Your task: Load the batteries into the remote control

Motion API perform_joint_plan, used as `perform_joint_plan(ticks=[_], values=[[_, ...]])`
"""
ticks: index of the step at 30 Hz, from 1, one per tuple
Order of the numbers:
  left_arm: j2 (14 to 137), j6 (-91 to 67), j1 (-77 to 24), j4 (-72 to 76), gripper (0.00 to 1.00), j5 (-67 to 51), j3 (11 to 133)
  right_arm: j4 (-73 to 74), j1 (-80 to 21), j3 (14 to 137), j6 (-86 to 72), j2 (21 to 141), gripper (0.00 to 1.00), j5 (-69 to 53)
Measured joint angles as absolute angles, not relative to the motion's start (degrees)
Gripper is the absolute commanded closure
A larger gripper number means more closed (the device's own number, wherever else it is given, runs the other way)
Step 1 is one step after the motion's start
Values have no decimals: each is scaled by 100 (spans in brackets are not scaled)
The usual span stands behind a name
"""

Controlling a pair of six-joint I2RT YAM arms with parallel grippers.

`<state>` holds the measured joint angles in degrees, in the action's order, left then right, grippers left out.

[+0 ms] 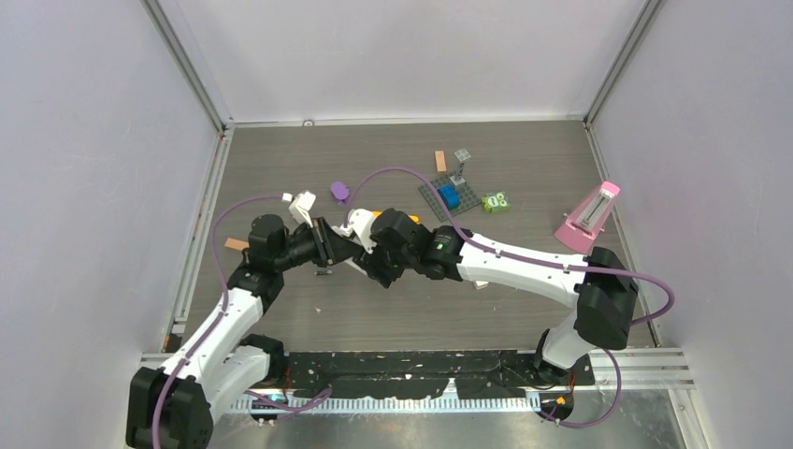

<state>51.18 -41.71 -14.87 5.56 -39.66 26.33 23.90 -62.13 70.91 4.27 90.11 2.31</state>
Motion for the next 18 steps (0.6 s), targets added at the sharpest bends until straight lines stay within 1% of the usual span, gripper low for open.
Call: perform_joint_plan(ticks=[12, 18], values=[[5402, -4755, -1441, 701, 100, -4139, 2633, 2571, -6141, 7181, 412, 9043, 60, 108], [5533, -5089, -1415, 808, 100, -4294, 2633, 2753, -6108, 7286, 416, 9043, 56, -14]])
